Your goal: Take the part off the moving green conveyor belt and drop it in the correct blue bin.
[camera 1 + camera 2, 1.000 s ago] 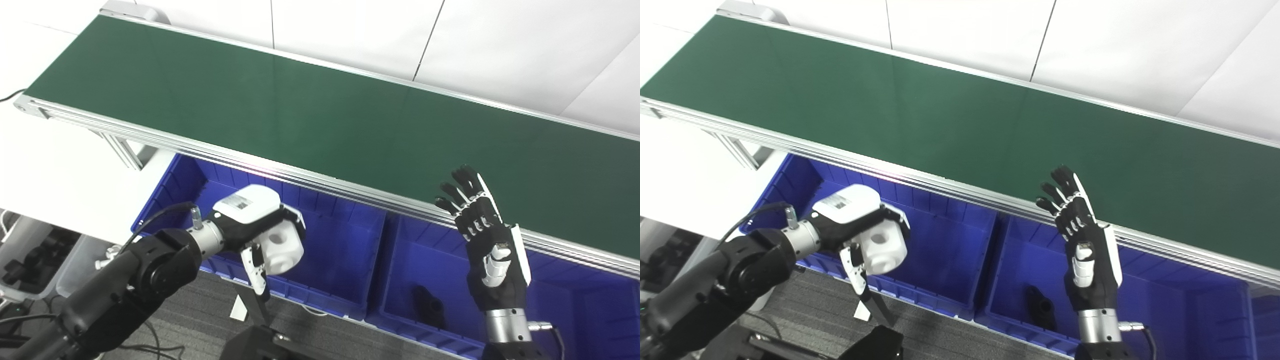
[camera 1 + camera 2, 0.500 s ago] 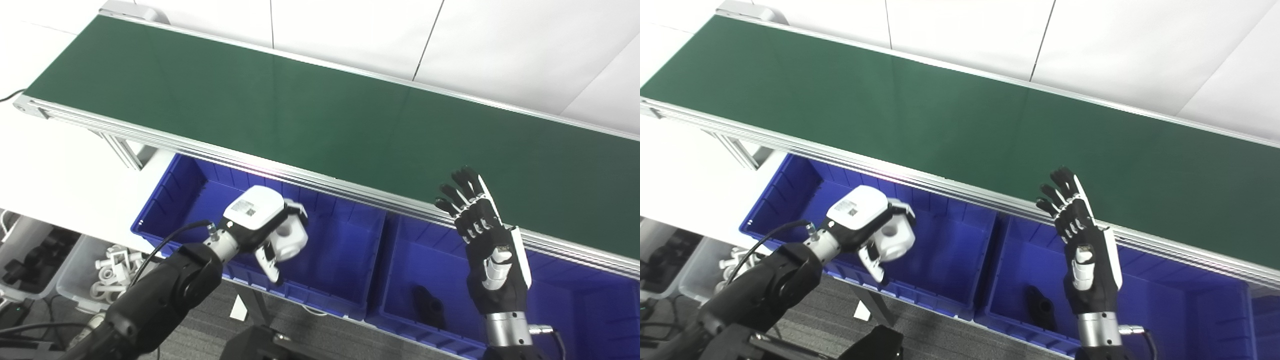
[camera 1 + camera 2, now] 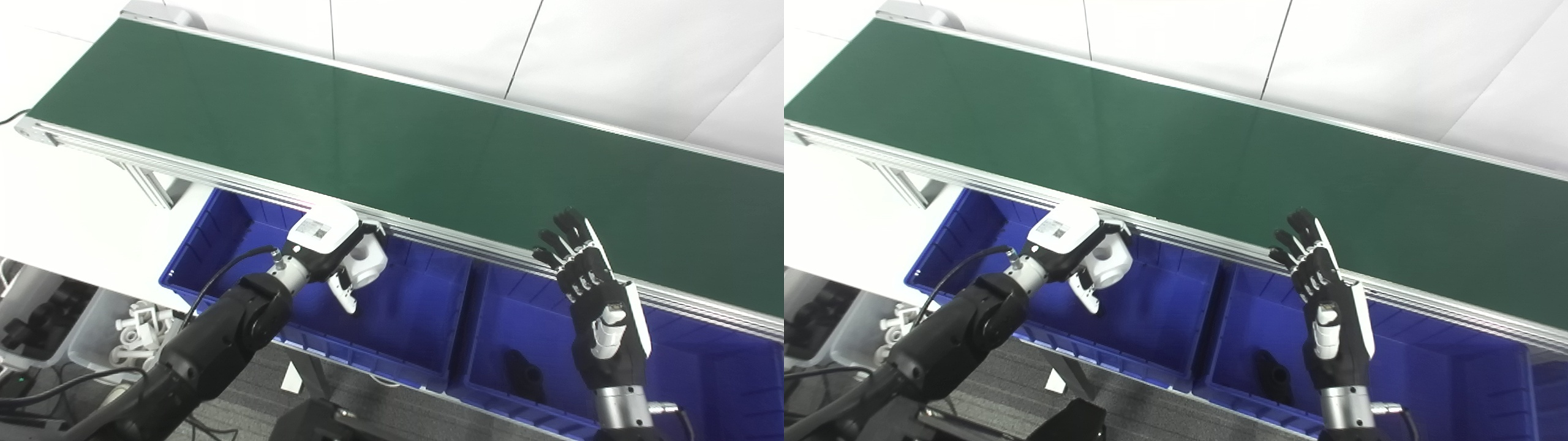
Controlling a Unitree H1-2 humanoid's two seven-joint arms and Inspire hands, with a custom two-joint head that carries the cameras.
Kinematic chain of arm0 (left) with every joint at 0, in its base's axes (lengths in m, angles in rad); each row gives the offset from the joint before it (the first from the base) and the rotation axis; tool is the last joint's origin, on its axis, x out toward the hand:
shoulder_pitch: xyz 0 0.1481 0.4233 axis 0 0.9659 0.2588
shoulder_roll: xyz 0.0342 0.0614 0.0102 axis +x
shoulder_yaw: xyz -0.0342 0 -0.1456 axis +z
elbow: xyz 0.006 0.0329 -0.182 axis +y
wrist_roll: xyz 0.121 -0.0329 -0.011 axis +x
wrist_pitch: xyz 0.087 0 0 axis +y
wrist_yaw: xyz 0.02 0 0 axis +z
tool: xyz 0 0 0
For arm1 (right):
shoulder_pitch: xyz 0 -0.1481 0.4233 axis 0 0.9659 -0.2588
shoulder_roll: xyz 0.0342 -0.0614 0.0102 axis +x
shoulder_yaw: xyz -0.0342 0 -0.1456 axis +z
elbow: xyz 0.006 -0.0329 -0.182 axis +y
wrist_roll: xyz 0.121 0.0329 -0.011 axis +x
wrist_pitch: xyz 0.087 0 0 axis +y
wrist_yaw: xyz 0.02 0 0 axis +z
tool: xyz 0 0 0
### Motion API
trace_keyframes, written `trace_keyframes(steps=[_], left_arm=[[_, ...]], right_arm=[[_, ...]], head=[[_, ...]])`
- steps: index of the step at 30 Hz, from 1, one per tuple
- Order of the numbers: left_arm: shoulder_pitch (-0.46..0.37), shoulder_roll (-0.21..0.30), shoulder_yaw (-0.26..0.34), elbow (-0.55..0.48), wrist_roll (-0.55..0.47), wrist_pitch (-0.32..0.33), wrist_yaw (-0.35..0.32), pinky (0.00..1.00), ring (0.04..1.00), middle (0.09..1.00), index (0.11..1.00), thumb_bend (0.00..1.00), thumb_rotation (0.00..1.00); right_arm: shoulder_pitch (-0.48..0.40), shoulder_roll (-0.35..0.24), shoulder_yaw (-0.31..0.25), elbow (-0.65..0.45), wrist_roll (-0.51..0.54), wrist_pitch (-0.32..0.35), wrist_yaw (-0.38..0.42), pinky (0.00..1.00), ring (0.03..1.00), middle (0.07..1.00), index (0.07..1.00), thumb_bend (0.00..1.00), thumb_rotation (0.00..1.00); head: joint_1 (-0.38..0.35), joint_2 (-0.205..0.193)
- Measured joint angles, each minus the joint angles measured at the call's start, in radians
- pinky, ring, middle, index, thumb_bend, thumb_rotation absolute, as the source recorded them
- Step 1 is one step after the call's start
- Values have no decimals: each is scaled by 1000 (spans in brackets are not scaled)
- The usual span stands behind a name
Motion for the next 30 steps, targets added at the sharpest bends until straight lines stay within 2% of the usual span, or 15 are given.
trace_keyframes(steps=[10,18,26,30], left_arm=[[-5,0,-13,34,-1,28,-13,324,418,526,491,501,0],[-5,4,-35,66,-8,31,-17,305,393,486,518,501,0],[-2,21,-42,68,-18,31,-26,321,413,523,496,501,0],[-2,32,-50,61,-46,32,-75,342,424,518,495,503,0]], right_arm=[[2,-3,1,-17,0,1,0,826,899,948,954,1000,995],[2,-5,3,-17,0,2,0,823,896,947,954,1000,996],[4,-6,4,-17,0,2,0,818,893,946,953,1000,996],[3,-7,4,-17,0,2,0,814,890,944,955,1000,995]], head=[[-6,2],[-6,8],[-6,9],[-6,9]])
